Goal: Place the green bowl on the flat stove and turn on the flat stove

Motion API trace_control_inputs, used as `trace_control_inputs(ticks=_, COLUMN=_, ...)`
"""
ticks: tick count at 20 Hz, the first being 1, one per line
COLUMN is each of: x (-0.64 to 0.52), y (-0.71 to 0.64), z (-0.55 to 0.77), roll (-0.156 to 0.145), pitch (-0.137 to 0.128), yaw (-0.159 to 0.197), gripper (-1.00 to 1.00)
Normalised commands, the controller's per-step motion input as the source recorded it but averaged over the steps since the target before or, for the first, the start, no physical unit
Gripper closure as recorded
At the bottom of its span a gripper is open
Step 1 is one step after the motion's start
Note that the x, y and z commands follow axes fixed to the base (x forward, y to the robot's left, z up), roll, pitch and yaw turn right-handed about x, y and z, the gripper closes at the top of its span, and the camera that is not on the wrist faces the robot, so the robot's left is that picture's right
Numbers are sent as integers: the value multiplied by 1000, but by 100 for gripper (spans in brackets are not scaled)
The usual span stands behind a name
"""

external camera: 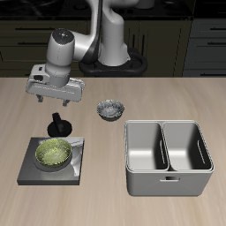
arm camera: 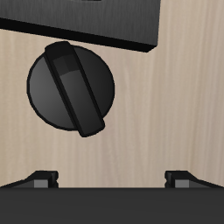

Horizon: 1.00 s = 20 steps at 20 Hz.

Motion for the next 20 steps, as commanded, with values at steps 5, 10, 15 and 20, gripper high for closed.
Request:
trace_control_inputs(ticks=5, x=-60, y=77, z=94, roll=13, pitch=-5, yaw=-1, gripper=-100)
trace_control_inputs(ticks=10, x=-31, y=31, z=46, roll=1, pitch=1, yaw=15, gripper=-100)
trace_control_inputs(ticks=15, x=-23, y=27, z=34, roll=28, pitch=2, yaw=20, gripper=-100)
trace_control_inputs(ticks=20, x=46, y=55, z=26, roll=23, pitch=2, yaw=30, gripper=-100)
